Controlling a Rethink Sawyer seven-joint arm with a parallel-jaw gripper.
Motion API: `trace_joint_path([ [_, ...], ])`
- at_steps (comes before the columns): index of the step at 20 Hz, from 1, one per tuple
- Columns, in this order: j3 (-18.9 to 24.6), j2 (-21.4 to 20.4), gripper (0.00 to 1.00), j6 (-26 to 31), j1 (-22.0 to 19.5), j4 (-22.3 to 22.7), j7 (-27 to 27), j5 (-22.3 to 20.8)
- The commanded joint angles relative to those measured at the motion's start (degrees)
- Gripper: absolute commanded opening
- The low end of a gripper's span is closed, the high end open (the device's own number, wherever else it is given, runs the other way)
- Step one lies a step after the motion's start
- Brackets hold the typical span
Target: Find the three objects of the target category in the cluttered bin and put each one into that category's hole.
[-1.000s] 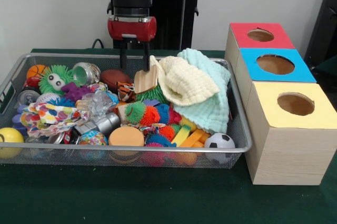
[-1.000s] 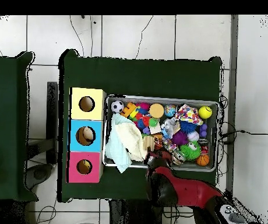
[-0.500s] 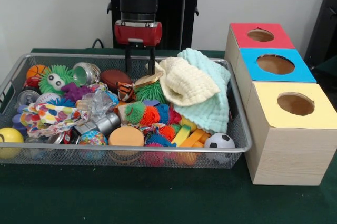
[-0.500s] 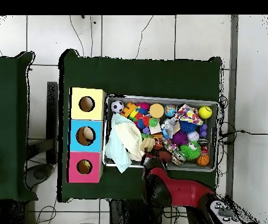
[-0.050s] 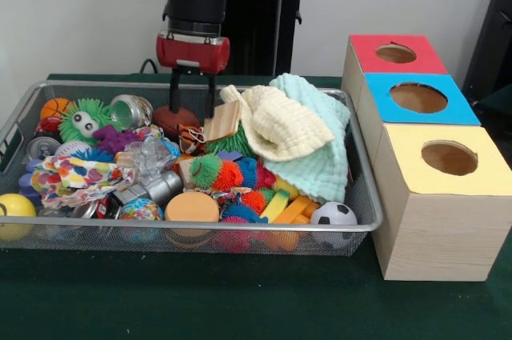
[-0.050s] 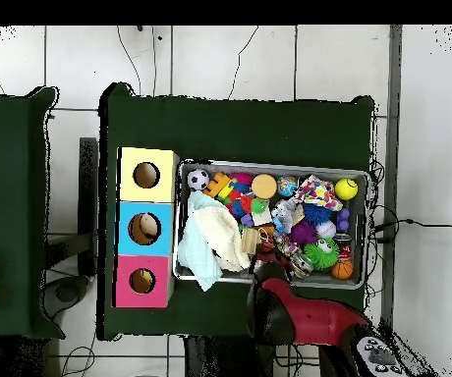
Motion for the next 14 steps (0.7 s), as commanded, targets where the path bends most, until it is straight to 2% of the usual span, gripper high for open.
trace_joint_path([
  [1,-0.66,0.86,1.00,-3.87,0.66,-8.29,3.25,-1.10],
  [7,1.37,0.80,1.00,-3.42,-0.98,-7.66,4.85,-1.62],
  [14,6.68,0.82,1.00,-2.13,-5.41,-5.79,7.12,-2.46],
])
